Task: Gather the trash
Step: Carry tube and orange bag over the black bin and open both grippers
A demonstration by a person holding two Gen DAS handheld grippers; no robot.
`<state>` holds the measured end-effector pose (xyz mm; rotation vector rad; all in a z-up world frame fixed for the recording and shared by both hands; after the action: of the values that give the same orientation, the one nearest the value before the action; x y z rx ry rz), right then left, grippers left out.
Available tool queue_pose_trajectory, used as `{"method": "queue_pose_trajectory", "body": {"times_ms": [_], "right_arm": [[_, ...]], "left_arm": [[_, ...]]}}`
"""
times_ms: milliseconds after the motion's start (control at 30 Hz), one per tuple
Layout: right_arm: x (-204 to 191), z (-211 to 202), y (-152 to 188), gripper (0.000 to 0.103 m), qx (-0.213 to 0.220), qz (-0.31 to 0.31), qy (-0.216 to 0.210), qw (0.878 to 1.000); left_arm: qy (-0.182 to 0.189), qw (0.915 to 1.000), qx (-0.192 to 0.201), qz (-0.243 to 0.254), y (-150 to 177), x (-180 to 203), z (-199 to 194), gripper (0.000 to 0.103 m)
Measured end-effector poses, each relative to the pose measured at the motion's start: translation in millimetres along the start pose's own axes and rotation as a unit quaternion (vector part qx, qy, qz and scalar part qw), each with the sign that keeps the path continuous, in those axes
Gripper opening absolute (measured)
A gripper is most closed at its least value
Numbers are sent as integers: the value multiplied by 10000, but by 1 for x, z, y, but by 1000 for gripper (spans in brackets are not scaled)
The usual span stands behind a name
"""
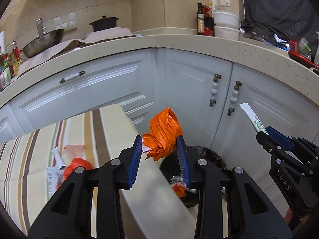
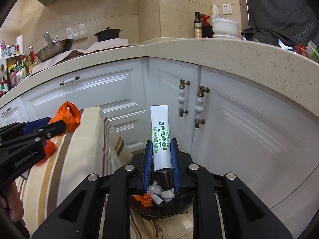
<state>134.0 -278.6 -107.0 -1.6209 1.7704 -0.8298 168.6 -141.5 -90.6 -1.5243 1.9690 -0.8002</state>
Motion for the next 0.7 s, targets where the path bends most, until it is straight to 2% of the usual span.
{"method": "queue_pose_trajectory", "body": {"times_ms": [200, 233, 267, 300, 333, 400, 467, 533, 700], "right_arm": [[10, 21, -1, 20, -73, 109, -36, 9999], [12, 29, -2, 23, -102, 172, -75, 9998], [14, 37, -1, 30, -180, 206, -93, 9996], [16, 43, -1, 40, -234, 224, -84, 9994], [18, 49, 0, 42, -267, 253, -47, 9993], [22, 59, 3, 43, -355, 310, -9, 9989], [23, 60, 5, 43, -384, 356, -1, 9986], [20, 57, 5, 43, -367, 336, -12, 9988], [5, 50, 3, 45, -339, 230, -104, 9991]], "left_arm": [[57, 9998, -119, 176, -6, 27, 35, 35], [65, 9996, -149, 224, -6, 31, 41, 36], [62, 9994, -201, 263, -6, 34, 49, 37], [46, 9992, -268, 287, -5, 36, 56, 43], [27, 9990, -351, 292, -4, 38, 63, 50], [8, 9986, -469, 234, -3, 36, 73, 52], [1, 9984, -527, 189, -2, 34, 76, 54], [-40, 9986, -516, 143, 0, 28, 75, 61], [-126, 9988, -474, -70, 2, 6, 59, 67]]}}
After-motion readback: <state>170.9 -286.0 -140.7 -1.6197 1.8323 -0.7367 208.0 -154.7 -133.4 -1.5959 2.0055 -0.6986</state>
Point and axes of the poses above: each gripper's, at about its wrist camera, not at the fingertips, and z roughly the way its jaws point, x to its right, y to its underside, the point moved 7 cm from there along z, roughly the way its jaws point, and after that the axes turned 9 degrees about -x, right-handed, at the moved point
